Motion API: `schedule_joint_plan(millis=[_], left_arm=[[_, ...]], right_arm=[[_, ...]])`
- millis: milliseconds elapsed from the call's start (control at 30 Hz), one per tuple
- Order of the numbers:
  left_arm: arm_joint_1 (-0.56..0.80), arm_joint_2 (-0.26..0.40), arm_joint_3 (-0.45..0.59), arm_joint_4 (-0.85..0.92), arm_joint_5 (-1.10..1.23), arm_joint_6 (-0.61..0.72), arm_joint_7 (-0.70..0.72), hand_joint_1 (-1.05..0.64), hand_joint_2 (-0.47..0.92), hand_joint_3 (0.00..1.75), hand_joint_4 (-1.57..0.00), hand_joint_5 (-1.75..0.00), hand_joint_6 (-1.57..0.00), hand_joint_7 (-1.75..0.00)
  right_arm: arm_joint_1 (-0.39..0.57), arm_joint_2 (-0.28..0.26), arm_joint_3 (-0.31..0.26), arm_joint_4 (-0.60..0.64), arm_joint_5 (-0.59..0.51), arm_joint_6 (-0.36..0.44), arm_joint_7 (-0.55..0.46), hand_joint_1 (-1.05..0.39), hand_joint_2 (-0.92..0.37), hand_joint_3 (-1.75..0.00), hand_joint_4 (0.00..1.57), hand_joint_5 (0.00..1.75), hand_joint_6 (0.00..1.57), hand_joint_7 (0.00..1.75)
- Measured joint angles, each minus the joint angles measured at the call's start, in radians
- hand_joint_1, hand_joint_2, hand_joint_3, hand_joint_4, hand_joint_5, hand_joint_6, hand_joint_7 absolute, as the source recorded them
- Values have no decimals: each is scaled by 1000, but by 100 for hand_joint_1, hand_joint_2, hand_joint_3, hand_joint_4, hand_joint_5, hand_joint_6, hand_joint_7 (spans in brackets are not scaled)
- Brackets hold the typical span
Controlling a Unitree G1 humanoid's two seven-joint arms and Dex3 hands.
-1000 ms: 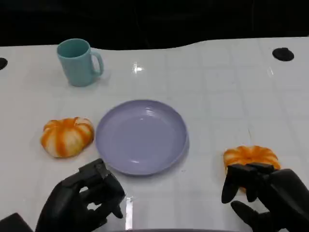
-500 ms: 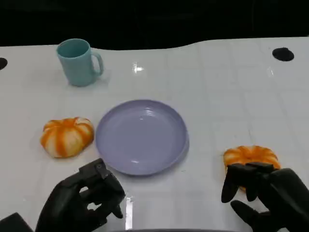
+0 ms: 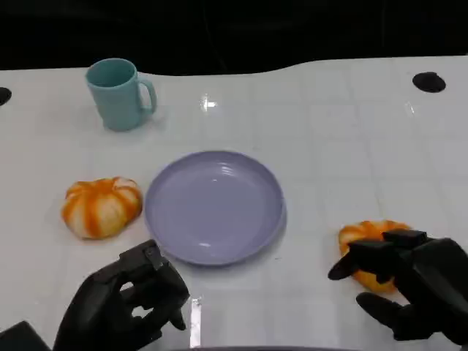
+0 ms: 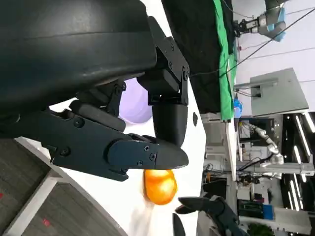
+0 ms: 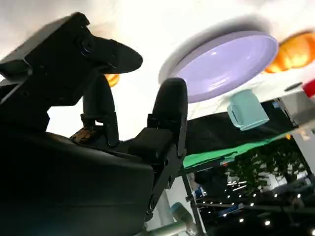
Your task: Grasp the bread from the table and place it into the plate.
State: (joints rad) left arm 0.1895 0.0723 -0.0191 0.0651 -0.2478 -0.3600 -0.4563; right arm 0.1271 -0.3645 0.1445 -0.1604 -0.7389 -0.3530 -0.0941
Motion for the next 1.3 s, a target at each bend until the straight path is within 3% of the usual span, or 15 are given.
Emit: schedule_joint_plan(millis=[100,233,467,667,1300], left_arm=[[-2,0,0,0,0,0,0,-55,92,30,-64,-175,-60,-149],[-5,0,0,0,0,-1,0,-56,92,30,-65,-175,-60,-149],[-8,0,-1,0,-1,1,0,-56,92,30,-65,-175,-60,-149],[-10,0,-1,0,1,3,0,-55,92,30,-66,-175,-60,-150],[-10,-2,-3,-4,4,11,1,-55,92,30,-66,-175,-60,-152]], right_arm=[[10,-32,-13,-76,-61,72,61,-47,-84,-6,40,38,54,3],[25,-63,-26,-183,-153,169,147,-55,-85,-3,27,31,38,0],[41,-62,-19,-288,-277,290,258,-64,-85,0,16,29,30,0],[21,-61,17,-304,-357,352,345,-66,-83,0,12,30,29,0],[-209,-39,157,101,-388,402,267,-68,-86,-1,9,36,26,0]])
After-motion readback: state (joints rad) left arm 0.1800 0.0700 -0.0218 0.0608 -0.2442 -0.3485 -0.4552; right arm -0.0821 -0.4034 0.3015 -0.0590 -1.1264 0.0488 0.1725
